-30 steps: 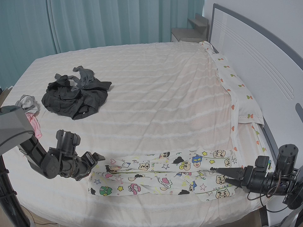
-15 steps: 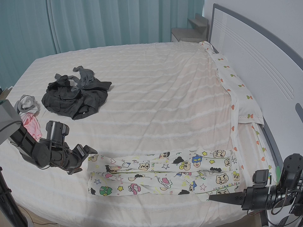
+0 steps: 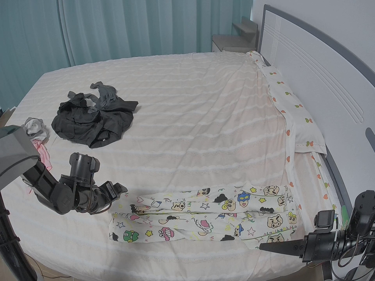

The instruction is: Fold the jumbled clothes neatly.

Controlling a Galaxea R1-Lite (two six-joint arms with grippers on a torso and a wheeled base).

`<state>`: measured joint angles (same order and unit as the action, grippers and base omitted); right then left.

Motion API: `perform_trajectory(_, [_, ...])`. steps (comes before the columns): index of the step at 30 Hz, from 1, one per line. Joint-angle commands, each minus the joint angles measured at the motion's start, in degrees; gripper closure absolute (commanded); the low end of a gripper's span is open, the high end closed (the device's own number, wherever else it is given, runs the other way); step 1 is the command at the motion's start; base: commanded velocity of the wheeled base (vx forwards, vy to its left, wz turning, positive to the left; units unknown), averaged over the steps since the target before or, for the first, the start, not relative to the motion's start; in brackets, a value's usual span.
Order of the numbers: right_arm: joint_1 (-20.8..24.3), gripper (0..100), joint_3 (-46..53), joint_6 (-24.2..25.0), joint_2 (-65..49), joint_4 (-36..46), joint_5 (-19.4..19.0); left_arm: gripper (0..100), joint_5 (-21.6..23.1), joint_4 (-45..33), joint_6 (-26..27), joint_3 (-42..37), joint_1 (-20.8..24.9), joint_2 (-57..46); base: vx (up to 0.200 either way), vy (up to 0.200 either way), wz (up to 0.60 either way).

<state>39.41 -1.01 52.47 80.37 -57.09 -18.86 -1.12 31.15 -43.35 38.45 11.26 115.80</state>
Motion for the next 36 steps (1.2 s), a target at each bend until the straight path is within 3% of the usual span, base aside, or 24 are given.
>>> perform_trajectory(1, [0.1,0,0.9,0.0,0.2,0.0,0.0,0,-1.6,3.2,0.6,-0.9,1.1,5.0,0.0,0.0,0.0])
perform_trajectory(9, [0.1,0,0.9,0.0,0.2,0.0,0.1,0,-1.4,7.5,5.9,-3.8,1.5,5.3,0.0,0.0,0.0])
perform_trajectory(14, [0.1,0,0.9,0.0,0.1,0.1,0.1,0,-1.5,10.5,6.1,-4.1,1.6,5.5,0.0,0.0,0.0])
perform_trajectory(18, [0.1,0,0.9,0.0,0.2,0.3,0.1,0,-1.1,10.6,6.3,-5.0,1.6,5.5,0.0,0.0,0.0])
perform_trajectory(28, [0.0,0,0.9,0.0,0.0,0.7,0.1,0,-0.4,10.6,13.4,-5.4,1.2,6.3,0.0,0.0,0.0])
perform_trajectory(36, [-0.4,0,0.9,0.0,0.0,0.7,0.0,0,-0.4,19.3,19.4,-8.9,1.3,8.6,0.0,0.0,0.0])
